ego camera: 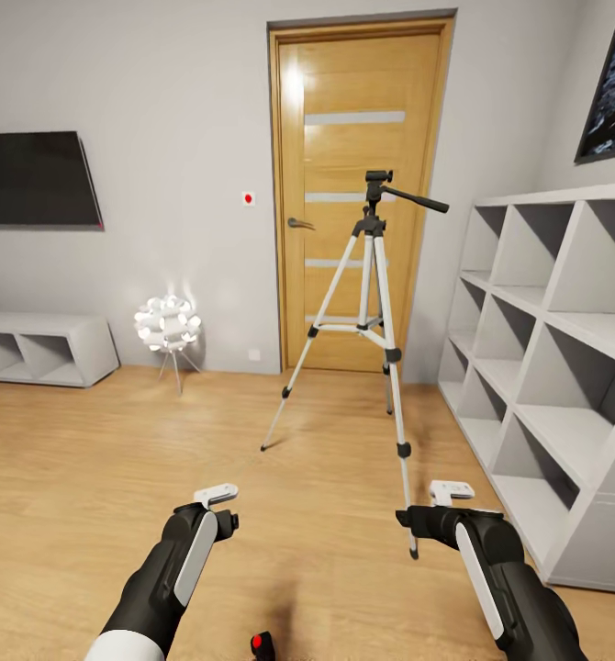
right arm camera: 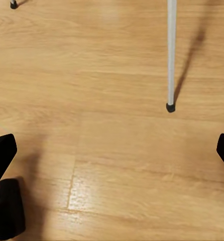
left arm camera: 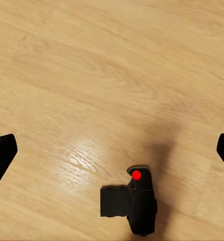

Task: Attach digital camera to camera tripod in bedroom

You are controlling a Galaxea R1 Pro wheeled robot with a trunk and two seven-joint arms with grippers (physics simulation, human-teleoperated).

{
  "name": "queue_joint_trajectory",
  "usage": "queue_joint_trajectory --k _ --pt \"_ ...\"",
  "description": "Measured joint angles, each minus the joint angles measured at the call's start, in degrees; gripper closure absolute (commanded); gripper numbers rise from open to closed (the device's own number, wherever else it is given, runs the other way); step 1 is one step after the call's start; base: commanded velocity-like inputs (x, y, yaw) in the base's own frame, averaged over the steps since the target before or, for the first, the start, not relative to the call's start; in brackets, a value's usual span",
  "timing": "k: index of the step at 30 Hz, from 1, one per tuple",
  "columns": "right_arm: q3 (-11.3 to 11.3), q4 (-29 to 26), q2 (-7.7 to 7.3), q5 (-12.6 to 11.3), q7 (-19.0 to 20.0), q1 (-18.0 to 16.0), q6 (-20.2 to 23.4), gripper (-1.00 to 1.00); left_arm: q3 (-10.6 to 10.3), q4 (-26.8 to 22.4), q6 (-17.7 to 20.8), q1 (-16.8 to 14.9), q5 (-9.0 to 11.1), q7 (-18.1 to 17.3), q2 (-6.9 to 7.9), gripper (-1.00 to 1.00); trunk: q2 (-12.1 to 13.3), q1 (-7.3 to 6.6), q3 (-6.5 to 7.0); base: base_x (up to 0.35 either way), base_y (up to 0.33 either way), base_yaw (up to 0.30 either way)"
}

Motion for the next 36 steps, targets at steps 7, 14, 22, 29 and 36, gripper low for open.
queue_joint_trajectory --k 7,14,22,29,36 --pt "0.0 0.0 0.03 -0.03 0.0 0.0 -0.04 -1.0 -0.03 0.07 0.0 0.0 0.02 0.08 0.01 -1.0 -2.81 1.54 -1.26 0.0 0.0 0.0" --pt "0.0 0.0 0.07 -0.06 0.0 -0.01 -0.01 -1.0 0.02 0.04 0.0 0.0 0.03 0.09 0.01 -1.0 -5.62 3.08 -2.51 0.0 0.0 0.0" --pt "-0.05 0.0 -0.24 -0.14 0.15 -0.01 0.59 -1.0 0.05 -0.18 -0.09 0.0 -0.02 0.09 0.01 -1.0 -8.82 4.83 -3.95 0.0 0.0 0.0" --pt "-0.13 -0.86 -0.31 -0.29 1.9 -0.01 0.64 -1.0 0.23 -1.46 -0.37 0.0 0.12 -0.23 0.05 -1.0 -9.7 5.41 -5.41 0.0 0.0 0.0" --pt "-0.29 -1.16 -0.63 -1.37 12.41 0.0 0.61 -1.0 0.05 -7.35 -0.19 0.0 4.24 -3.61 0.19 -1.0 -9.8 5.59 -6.97 0.0 0.0 0.0"
